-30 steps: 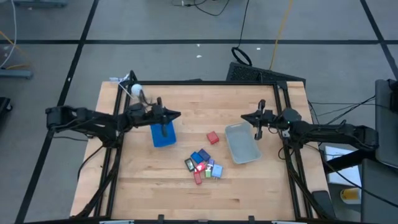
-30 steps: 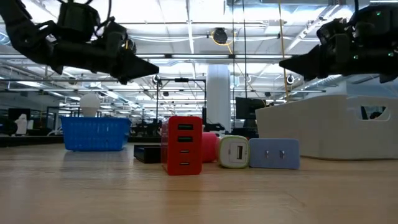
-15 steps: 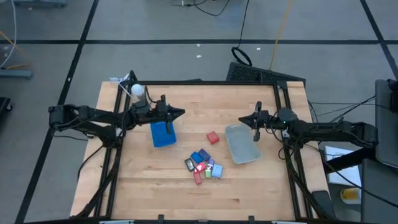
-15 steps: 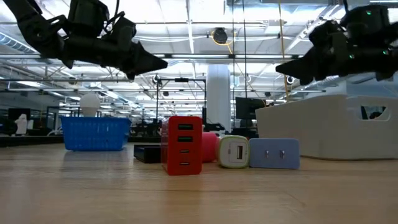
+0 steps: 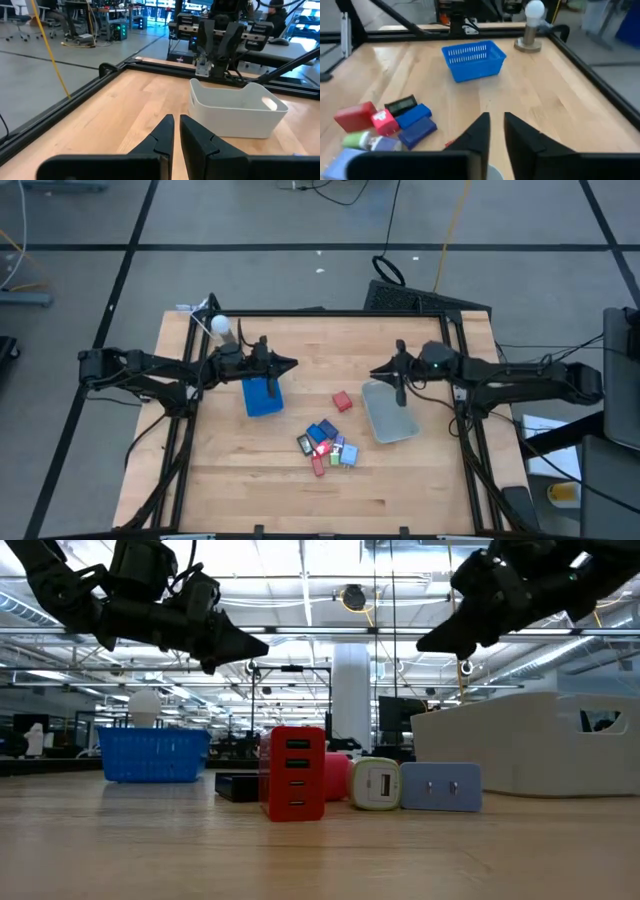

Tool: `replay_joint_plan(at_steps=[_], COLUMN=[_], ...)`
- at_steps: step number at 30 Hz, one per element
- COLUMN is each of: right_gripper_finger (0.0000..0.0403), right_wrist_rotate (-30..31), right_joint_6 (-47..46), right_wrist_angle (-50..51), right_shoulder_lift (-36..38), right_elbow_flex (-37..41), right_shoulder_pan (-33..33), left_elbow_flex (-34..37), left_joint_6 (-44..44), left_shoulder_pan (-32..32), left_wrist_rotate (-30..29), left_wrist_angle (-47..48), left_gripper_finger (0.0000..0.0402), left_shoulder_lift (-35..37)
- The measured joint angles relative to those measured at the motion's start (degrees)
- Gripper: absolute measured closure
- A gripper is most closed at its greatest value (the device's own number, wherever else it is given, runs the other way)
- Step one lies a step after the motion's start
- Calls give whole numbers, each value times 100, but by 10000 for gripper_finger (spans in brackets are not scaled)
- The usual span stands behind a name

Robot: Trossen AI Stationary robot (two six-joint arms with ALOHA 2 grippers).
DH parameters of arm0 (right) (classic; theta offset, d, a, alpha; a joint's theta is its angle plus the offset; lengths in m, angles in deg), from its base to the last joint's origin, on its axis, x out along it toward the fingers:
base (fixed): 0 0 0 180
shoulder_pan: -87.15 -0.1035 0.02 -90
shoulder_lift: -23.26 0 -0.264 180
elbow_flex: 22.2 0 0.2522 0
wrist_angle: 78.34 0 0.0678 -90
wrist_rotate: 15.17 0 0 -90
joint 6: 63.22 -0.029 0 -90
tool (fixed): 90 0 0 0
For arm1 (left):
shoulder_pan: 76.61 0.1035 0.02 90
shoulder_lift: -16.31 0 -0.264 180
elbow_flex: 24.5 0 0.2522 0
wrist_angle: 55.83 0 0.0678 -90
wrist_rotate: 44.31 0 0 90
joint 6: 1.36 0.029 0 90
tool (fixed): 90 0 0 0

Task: Pick & Place Office items
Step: Put the red charger adapter into the grey bin

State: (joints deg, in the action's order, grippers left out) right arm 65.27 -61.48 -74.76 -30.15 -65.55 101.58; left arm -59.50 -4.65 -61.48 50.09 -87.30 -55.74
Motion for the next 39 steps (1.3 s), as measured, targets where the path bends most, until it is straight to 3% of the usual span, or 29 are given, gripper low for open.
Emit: replay_joint_plan(at_steps=[7,12,20,26,34,39], right_gripper_finger=[249,209,201,201,186,143], right_wrist_rotate=[924,1289,1289,1299,1267,1999], right_joint_6=[37,99,385,489,1595,1789], right_wrist_angle=[1398,1876,2396,3405,3852,3614], right_shoulder_lift=[-566,-1078,-2070,-2999,-3791,-4267], right_elbow_flex=[-803,-1285,-2255,-3347,-3938,-4160], right_shoulder_pan=[-229,-414,-725,-735,-974,-1194], left_elbow_flex=[2,2,2,2,4,7], left_joint_6=[2,2,41,55,57,202], left_shoulder_pan=[0,0,0,0,0,0], left_wrist_rotate=[-2,0,-2,-2,-2,-2], left_wrist_angle=[-191,-203,-213,-213,-104,5], left_gripper_finger=[371,371,371,371,371,371], left_shoulder_lift=[2,2,2,2,2,2])
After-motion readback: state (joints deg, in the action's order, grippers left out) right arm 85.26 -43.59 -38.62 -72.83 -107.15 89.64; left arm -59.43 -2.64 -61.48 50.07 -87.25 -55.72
